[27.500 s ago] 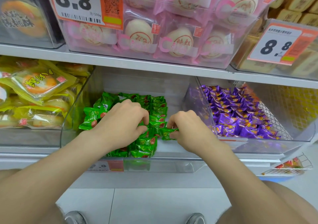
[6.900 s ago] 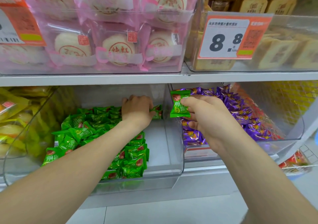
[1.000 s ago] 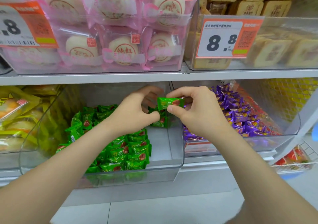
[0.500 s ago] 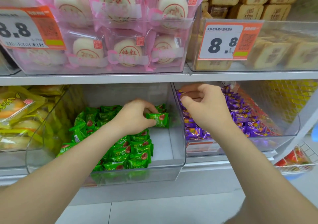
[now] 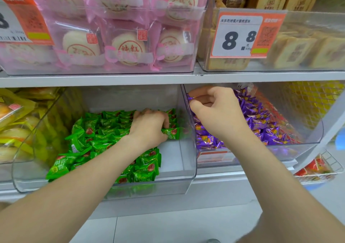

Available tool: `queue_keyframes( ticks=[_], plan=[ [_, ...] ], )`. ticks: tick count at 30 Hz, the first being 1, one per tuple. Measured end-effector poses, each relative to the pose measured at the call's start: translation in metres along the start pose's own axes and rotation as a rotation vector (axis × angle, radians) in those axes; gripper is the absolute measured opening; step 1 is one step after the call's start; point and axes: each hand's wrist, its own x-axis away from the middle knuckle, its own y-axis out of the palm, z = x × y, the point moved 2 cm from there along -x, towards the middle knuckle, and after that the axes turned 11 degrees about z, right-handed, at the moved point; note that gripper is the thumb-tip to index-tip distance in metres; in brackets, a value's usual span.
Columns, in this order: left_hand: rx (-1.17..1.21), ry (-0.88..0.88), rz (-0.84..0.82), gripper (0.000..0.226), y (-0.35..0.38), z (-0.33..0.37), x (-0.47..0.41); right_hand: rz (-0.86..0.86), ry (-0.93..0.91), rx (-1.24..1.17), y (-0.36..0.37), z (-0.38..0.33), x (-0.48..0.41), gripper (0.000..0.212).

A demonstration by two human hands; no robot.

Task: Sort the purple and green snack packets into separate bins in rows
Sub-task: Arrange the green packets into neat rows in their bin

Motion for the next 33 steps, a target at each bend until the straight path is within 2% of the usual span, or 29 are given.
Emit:
queue_keyframes(
  ticks=[5,11,15,18,20,21,24,27,30,33],
  plan=[
    [0.028,-0.016,-0.011,0.031,-0.004,-0.001,0.000,-0.015,-0.084,0.079,0.003,-0.006,0.007,0.020],
    [0.093,-0.006,0.040,0.026,-0.031,-0.010,0.011,-0.028,-0.332,0.158,0.010,-0.020,0.023,0.020],
    [0.052,-0.076,-0.073,0.004,-0.071,-0.041,0.032,-0.233,-0.428,0.110,0.025,-0.033,0.041,0.017],
    [-0.116,-0.172,-0.158,0.010,-0.100,-0.076,0.061,-0.433,-0.540,0.183,0.046,-0.041,0.058,0.017],
    [-0.218,-0.234,-0.172,0.005,-0.112,-0.098,0.083,-0.549,-0.588,0.245,0.062,-0.044,0.068,0.017],
    [-0.238,-0.251,-0.179,0.007,-0.116,-0.104,0.093,-0.589,-0.603,0.281,0.070,-0.045,0.074,0.018],
    [-0.156,-0.252,-0.213,0.033,-0.120,-0.110,0.115,-0.651,-0.641,0.391,0.095,-0.048,0.086,0.023],
    [-0.147,-0.181,-0.315,0.050,-0.118,-0.110,0.121,-0.696,-0.667,0.369,0.118,-0.055,0.093,0.024],
    [-0.198,-0.143,-0.375,0.052,-0.117,-0.112,0.121,-0.746,-0.642,0.331,0.140,-0.060,0.098,0.035],
    [-0.058,-0.190,-0.422,0.051,-0.118,-0.115,0.122,-0.798,-0.587,0.288,0.161,-0.064,0.102,0.047]
  ],
)
